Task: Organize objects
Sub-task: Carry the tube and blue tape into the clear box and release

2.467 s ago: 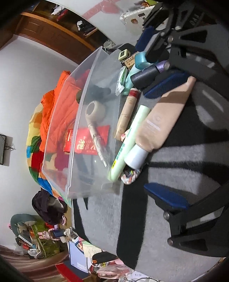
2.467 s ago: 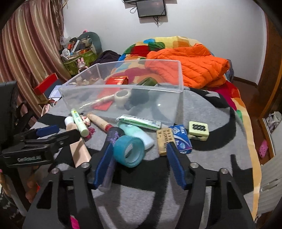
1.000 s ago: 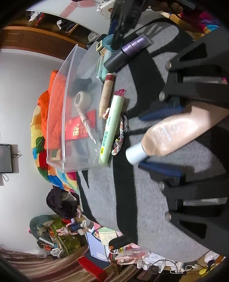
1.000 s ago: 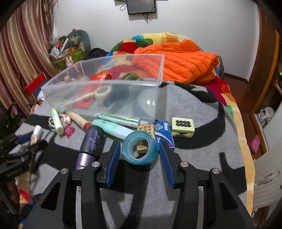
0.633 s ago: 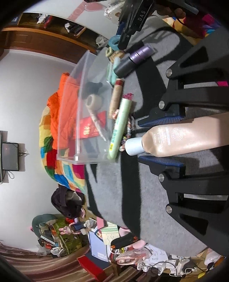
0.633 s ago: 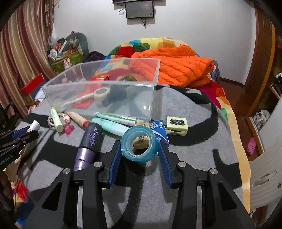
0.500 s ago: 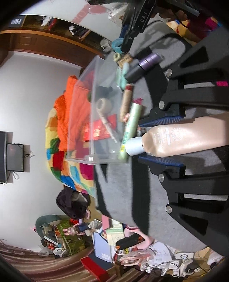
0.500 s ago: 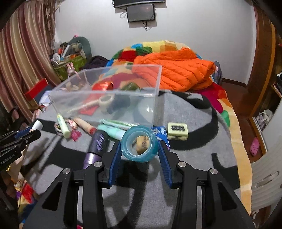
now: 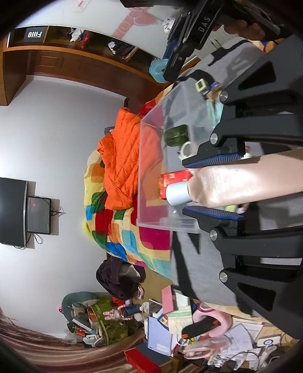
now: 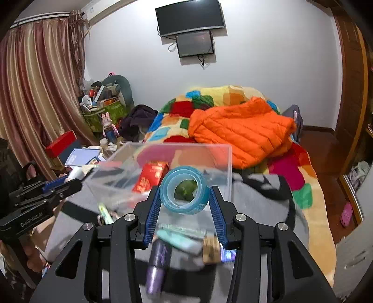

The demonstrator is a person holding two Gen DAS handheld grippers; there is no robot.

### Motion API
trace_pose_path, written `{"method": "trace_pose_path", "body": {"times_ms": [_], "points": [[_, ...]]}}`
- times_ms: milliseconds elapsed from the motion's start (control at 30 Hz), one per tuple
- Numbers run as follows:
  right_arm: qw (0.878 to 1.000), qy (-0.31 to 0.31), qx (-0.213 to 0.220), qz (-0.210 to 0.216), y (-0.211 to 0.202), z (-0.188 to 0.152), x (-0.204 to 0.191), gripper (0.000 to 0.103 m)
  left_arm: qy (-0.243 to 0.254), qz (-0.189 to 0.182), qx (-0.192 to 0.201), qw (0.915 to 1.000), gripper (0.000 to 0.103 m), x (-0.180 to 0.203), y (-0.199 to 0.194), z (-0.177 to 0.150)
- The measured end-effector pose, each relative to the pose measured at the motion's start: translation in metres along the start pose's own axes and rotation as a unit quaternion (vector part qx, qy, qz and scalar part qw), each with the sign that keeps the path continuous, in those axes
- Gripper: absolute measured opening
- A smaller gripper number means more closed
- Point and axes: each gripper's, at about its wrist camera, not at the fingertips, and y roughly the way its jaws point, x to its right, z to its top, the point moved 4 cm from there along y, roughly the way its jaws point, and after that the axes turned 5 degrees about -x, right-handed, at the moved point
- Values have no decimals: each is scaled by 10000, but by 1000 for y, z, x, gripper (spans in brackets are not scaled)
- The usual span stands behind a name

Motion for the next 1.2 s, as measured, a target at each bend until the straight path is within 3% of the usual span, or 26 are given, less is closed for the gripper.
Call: {"method": "trace_pose_path", "body": {"times_ms": [367,767,900,1200], "points": [[9991,90,-417,-37,55,18,4,38,-6,70,-322,9995,33,-7,50,32],[9949,-102,-1001,17,105,7,-4,38,-139,-119,-844,9963,33,-10,99,35],[9942,-207,-1056,5,110,4,-9,38,-218,-269,-836,9959,33,-6,94,35],[9935,-182,-1115,137,99,2,-8,40,124,-38,-524,9985,47,9,70,34]]}}
